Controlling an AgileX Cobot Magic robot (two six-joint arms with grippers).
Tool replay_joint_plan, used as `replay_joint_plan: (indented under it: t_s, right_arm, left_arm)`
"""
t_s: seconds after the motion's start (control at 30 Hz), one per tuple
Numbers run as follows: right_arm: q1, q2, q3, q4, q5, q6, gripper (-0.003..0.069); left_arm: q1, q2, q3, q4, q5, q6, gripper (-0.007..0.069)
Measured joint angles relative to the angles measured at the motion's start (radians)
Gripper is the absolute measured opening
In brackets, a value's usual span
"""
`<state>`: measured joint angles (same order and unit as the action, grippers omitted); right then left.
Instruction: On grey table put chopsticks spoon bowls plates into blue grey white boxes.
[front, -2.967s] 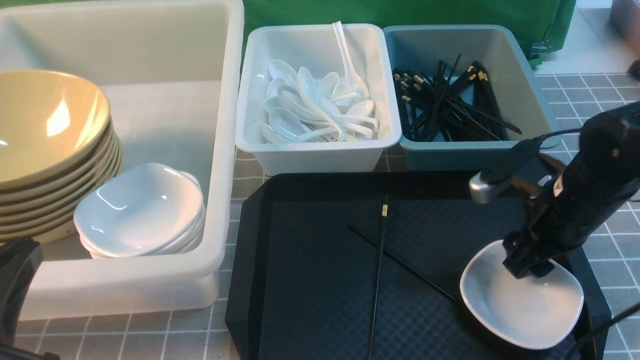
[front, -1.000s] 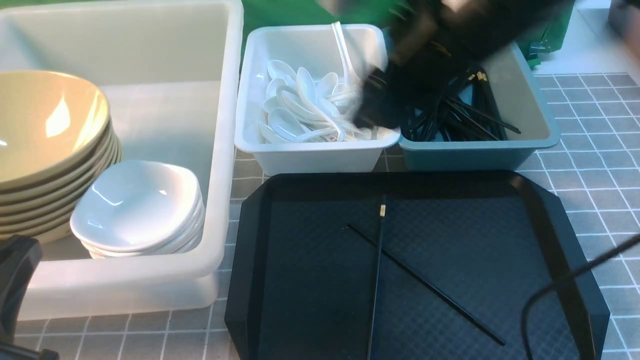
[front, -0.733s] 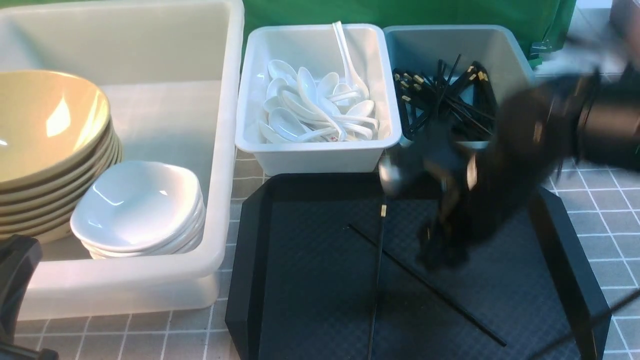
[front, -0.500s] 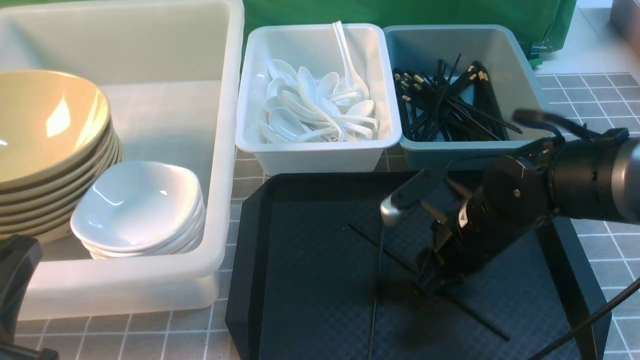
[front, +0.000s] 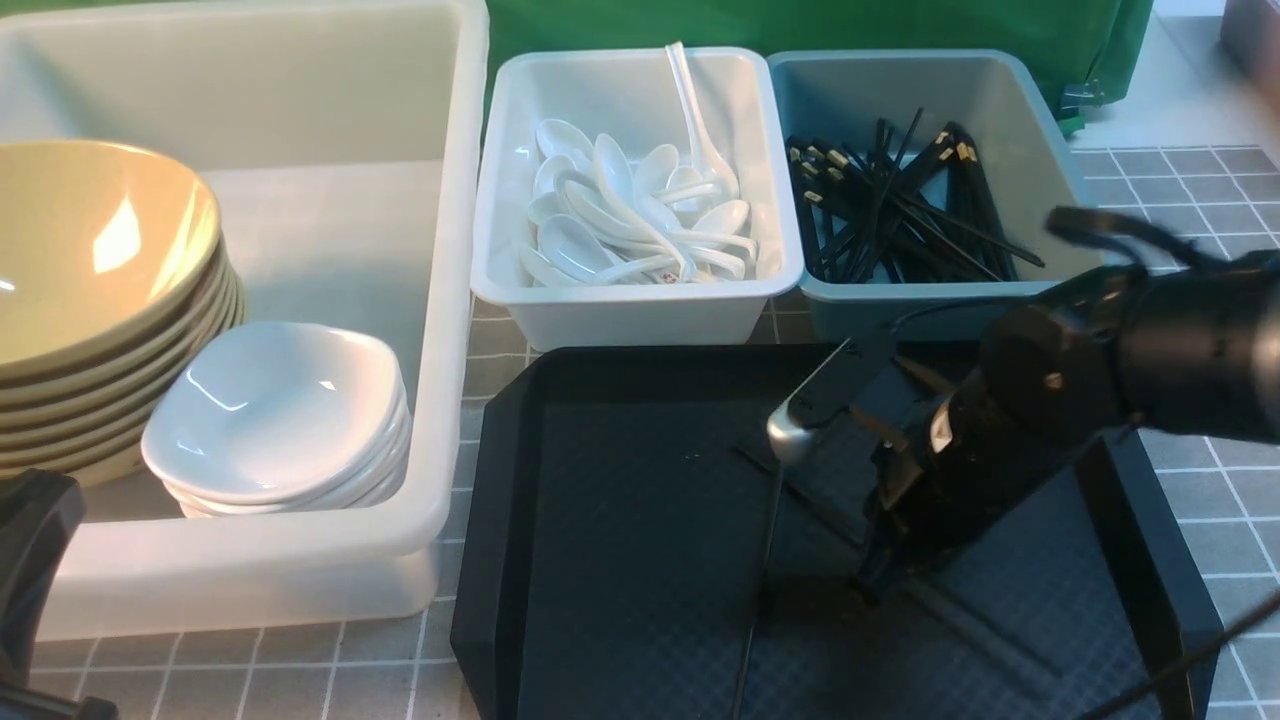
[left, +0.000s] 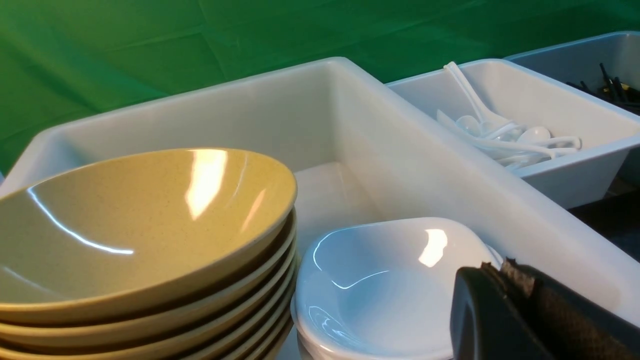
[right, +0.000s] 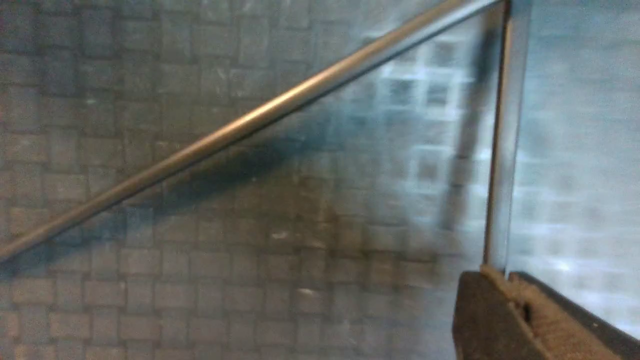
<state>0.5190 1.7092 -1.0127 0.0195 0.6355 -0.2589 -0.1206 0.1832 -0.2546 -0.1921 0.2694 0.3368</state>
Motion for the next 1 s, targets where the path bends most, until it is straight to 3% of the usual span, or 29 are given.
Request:
replay_joint_plan:
  t_s: [0.27,0.5,0.7,0.83,0.93,1.0]
  right_arm:
    - [0.000,-0.094,0.000,-0.030,0.031,-0.001,0.0049]
    - [-0.016,-0.095,-0.017,-0.227,0.162,0.108,0.0049]
    - [-0.021,-0.171,-0.115,-0.248,0.211,0.124,0.0049]
    - [-0.026,-0.217,-0.205,-0.270,-0.001,0.125,0.0049]
    - [-0.073,-0.178,-0.241,-0.299,-0.393,0.130,0.0049]
    - [-0.105,-0.135,-0.260,-0.304,-0.510,0.144,0.0049]
  left_arm:
    - [0.000,0.000,0.000,0.000,-0.001,0.000,-0.0008]
    - [0.000,0.000,0.000,0.000,-0.003,0.000,-0.0008]
    - [0.000,0.000,0.000,0.000,-0.004,0.000,-0.0008]
    - [0.000,0.000,0.000,0.000,-0.004,0.000,-0.0008]
    - [0.000,0.000,0.000,0.000,-0.004,0.000,-0.0008]
    - [0.000,0.000,0.001,0.000,-0.004,0.000,-0.0008]
